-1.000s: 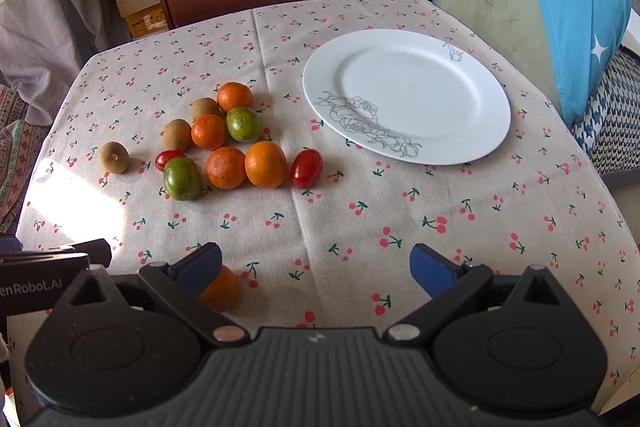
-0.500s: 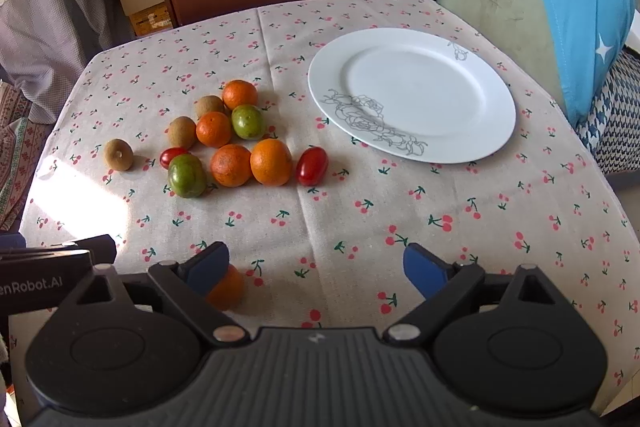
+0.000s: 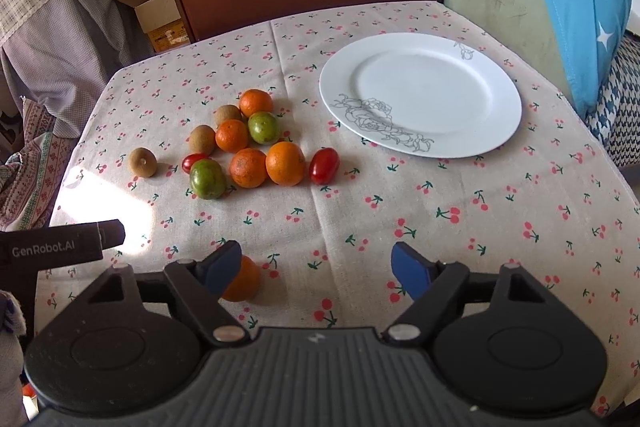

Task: Organize fruits
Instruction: 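Close the right tool on the orange while the left tool grasps the brown kiwi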

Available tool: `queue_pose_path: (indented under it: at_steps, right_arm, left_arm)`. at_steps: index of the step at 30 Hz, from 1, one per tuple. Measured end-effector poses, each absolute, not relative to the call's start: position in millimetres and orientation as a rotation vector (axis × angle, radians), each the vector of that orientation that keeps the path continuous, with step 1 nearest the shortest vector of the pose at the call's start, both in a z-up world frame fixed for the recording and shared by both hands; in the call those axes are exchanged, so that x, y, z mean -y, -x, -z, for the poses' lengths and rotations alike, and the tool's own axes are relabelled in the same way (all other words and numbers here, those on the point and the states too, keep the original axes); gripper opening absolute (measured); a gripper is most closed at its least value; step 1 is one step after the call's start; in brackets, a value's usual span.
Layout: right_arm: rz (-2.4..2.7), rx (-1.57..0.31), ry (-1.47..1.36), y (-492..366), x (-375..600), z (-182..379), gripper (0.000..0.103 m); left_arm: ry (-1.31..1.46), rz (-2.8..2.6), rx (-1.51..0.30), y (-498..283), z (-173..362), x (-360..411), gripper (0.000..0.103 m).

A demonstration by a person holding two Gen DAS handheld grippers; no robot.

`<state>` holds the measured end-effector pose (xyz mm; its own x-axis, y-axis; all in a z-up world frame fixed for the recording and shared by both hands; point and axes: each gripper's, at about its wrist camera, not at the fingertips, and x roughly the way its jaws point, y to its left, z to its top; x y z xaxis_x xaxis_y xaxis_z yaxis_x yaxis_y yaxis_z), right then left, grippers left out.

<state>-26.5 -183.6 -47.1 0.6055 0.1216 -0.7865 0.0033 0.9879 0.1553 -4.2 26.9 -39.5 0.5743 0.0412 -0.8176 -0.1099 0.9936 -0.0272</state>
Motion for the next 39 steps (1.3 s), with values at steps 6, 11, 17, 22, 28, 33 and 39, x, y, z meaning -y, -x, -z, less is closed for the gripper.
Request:
queue_pose_path:
  at_steps: [6,11,17,22,28,33,39]
  right_arm:
    - [-0.146,-0.915,-0.149,40,179,51,0.070]
    - [-0.189,-0.910,-0.142,50,174,56,0.058]
    - [-0.215,-0.908,-0.150,48,169,61,0.043]
    - [-0.231,-0.895,-0.162,47,168,62,0.038]
    - [-0.251,-0.881,-0.114,47,157,66,0.037]
    - [-0.255,-0.863,-0.116,45,153,67,0.037]
    - [-0.260,-0.844,-0.102,45,151,69,0.034]
  left_arm:
    - [0.087,-0.098,-0.945,1,45,-35,0.094]
    - [0.114,-0.097,-0.929,-1,46,-40,0.093]
    - [0.121,-0.086,-0.909,-9,47,-39,0.087]
    - [0.118,-0.066,-0.887,-19,51,-35,0.084]
    - [0.102,-0.029,-0.830,-31,53,-30,0.079]
    - [0.068,0.009,-0.812,-42,59,-23,0.075]
    - [0.044,0.033,-0.798,-48,67,-17,0.064]
